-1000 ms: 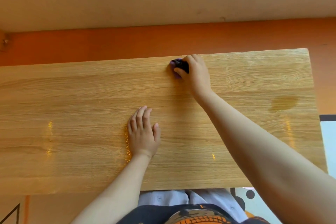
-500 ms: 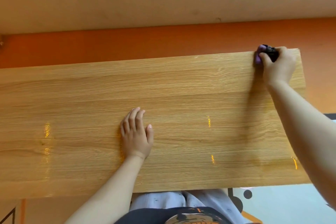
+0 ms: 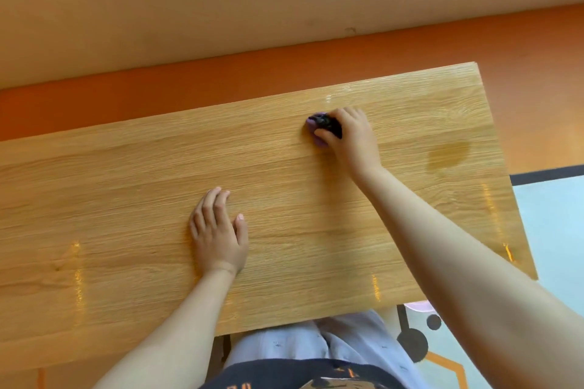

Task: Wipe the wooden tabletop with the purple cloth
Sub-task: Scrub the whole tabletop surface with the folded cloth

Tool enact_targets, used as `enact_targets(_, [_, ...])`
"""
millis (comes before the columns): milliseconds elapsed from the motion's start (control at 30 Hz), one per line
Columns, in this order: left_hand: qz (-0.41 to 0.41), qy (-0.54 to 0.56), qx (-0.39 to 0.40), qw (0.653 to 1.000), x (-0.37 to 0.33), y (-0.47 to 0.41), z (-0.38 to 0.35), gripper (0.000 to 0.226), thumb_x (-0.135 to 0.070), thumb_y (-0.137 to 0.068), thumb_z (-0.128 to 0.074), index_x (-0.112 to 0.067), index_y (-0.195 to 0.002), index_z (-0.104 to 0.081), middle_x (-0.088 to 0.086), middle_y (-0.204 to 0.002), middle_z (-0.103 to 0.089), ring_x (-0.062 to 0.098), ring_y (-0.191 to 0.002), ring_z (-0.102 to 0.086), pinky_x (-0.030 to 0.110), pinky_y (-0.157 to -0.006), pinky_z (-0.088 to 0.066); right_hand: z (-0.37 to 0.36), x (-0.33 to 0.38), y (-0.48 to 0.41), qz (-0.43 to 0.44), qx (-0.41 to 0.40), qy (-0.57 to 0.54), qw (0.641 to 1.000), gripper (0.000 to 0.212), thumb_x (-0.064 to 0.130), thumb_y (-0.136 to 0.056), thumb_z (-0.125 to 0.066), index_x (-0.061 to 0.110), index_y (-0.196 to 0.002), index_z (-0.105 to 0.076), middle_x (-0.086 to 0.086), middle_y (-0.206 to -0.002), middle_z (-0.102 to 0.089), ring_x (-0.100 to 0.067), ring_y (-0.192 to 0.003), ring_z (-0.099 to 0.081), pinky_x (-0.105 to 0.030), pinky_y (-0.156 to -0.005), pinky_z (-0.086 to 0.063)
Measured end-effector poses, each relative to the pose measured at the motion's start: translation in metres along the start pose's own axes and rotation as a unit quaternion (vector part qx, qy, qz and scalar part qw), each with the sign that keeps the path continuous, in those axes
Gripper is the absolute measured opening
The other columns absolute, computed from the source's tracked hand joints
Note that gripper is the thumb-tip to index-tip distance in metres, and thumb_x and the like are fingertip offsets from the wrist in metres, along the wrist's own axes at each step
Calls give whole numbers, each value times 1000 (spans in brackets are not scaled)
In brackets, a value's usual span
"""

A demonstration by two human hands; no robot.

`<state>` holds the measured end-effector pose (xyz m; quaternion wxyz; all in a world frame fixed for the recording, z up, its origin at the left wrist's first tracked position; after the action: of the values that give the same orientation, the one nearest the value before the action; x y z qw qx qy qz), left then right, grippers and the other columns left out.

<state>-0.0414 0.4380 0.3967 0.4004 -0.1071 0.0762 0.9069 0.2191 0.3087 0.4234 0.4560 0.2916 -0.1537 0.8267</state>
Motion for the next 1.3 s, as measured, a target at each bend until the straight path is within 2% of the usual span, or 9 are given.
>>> enact_targets(133, [0, 0, -2, 1000, 0, 0, -1, 49, -29, -86, -43, -8, -130, -46, 10, -139, -46, 32, -126, -39, 45, -107, -27, 39, -45, -23, -61, -46, 6, 997, 27, 27, -78, -69, 7, -96, -66, -14, -96, -64, -31, -95, -52, -34, -77, -36])
enact_targets(300, [0, 5, -10, 1000, 0, 1, 0, 49, -29, -85, -43, -8, -129, -48, 10, -139, -46, 32, -125, -40, 45, -107, -27, 83, -96, -61, -123, -48, 71, 989, 30, 23, -81, -67, 8, -106, -64, -17, -108, -61, -33, -105, -51, -32, -83, -37])
enact_targets(500, [7, 2, 0, 1000, 1, 1, -1, 50, -32, -85, -41, -10, -129, -49, 8, -140, -46, 32, -126, -41, 45, -106, -29, 79, -87, -82, -75, -34, 80, 993, 32, 18, -84, -63, 11, -115, -62, -13, -117, -59, -31, -111, -48, -33, -88, -36])
enact_targets(667, [6, 1, 1, 1000, 1, 2, -1, 49, -32, -85, -41, -10, -128, -49, 8, -139, -46, 32, -126, -41, 45, -106, -29, 89, -85, -71, -24, 59, 115, 991, 35, 15, -81, -68, 9, -115, -63, -14, -115, -62, -32, -108, -52, -35, -89, -38])
enact_targets(800, [8, 2, -2, 1000, -1, 2, 1, 49, -33, -85, -40, -11, -128, -48, 8, -139, -46, 32, -125, -41, 46, -105, -30, 86, -86, -9, 38, 112, 101, 988, 30, 12, -76, -72, 11, -106, -67, -11, -103, -65, -30, -99, -56, -29, -77, -36])
enact_targets(933, [9, 6, -4, 1000, -1, 2, 1, 48, -34, -84, -40, -11, -127, -48, 8, -139, -46, 31, -124, -41, 46, -103, -30, 82, -87, 85, 60, 145, 70, 985, 38, 9, -70, -78, 14, -107, -67, -2, -102, -66, -26, -98, -56, -36, -81, -45])
enact_targets(1100, [11, 18, -4, 1000, -2, 2, 2, 49, -35, -84, -39, -11, -127, -49, 8, -138, -46, 32, -124, -41, 47, -103, -31, 84, -86, 165, 103, 211, 72, 969, 40, 13, -70, -80, 19, -108, -66, 5, -103, -63, -18, -96, -53, -31, -82, -45])
enact_targets(1200, [14, 21, -4, 1000, -1, 1, 2, 49, -35, -85, -39, -12, -127, -48, 8, -138, -45, 31, -125, -40, 46, -104, -31, 87, -90, 151, 137, 234, 91, 958, 37, 14, -73, -77, 18, -108, -66, 3, -104, -61, -15, -98, -49, -28, -85, -42])
enact_targets(1300, [15, 22, -3, 1000, 0, 2, 1, 49, -34, -85, -40, -13, -128, -47, 7, -138, -45, 30, -125, -40, 46, -103, -31, 89, -90, 99, 111, 177, 109, 972, 36, 6, -72, -77, 11, -107, -68, -5, -104, -60, -26, -101, -51, -35, -85, -44])
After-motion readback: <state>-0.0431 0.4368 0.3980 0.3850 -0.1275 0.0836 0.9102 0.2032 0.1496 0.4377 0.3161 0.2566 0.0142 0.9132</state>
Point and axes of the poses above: each hand's wrist, its own y-axis away from the middle knuckle, its own z-axis out of the back of the hand, x = y × z, the point moved 3 cm from there along -y, towards the middle knuckle
